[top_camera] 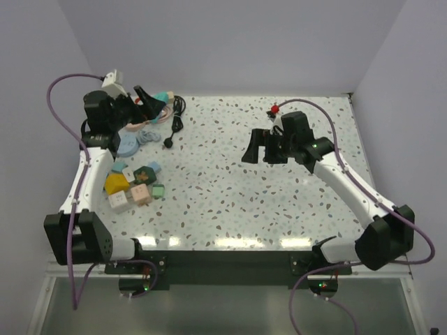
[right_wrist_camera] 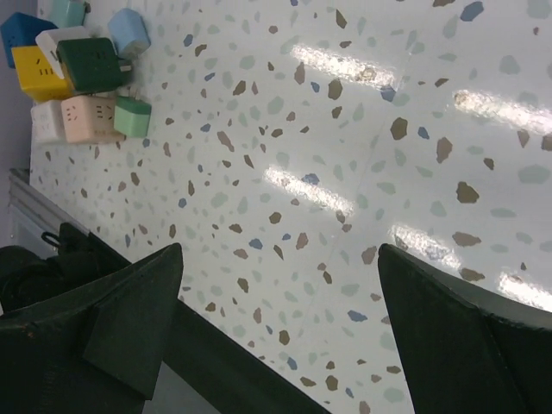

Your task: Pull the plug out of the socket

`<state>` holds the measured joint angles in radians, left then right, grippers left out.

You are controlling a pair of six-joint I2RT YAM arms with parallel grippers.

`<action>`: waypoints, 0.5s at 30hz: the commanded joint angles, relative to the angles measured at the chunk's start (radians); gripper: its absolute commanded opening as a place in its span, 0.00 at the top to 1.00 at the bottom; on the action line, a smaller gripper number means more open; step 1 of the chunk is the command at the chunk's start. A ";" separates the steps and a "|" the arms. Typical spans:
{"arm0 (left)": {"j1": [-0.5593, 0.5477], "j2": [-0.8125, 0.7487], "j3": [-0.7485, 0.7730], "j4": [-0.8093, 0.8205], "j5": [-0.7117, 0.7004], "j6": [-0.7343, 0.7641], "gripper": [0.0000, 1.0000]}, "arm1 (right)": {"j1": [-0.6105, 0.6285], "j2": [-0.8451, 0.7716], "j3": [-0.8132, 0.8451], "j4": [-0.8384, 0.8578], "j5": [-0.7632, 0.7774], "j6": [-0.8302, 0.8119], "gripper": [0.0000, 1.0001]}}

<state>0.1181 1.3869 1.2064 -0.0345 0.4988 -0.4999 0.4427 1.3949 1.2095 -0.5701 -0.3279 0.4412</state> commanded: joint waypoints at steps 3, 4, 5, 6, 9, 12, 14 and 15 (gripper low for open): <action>-0.074 -0.166 -0.088 -0.123 0.006 0.110 0.00 | -0.004 -0.235 -0.097 -0.022 0.171 0.002 0.01; -0.075 -0.183 -0.096 -0.140 0.007 0.110 0.00 | -0.004 -0.266 -0.108 -0.030 0.200 0.002 0.01; -0.077 -0.225 -0.120 -0.154 -0.002 0.115 0.00 | -0.002 -0.296 -0.120 -0.042 0.222 0.002 0.01; -0.081 -0.253 -0.137 -0.154 -0.018 0.122 0.00 | -0.002 -0.368 -0.148 -0.043 0.287 0.001 0.01; -0.083 -0.350 -0.198 -0.163 -0.037 0.127 0.00 | -0.002 -0.489 -0.198 -0.086 0.447 0.027 0.01; -0.092 -0.399 -0.212 -0.212 -0.046 0.124 0.00 | -0.004 -0.565 -0.263 -0.097 0.512 0.013 0.01; -0.097 -0.413 -0.225 -0.219 -0.039 0.127 0.00 | -0.004 -0.620 -0.294 -0.097 0.569 0.011 0.01; -0.097 -0.416 -0.229 -0.219 -0.037 0.129 0.00 | -0.002 -0.635 -0.323 -0.099 0.588 0.014 0.01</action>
<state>0.0292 0.9840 0.9966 -0.2264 0.4713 -0.3996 0.4423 0.7841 0.9375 -0.6437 0.1165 0.4515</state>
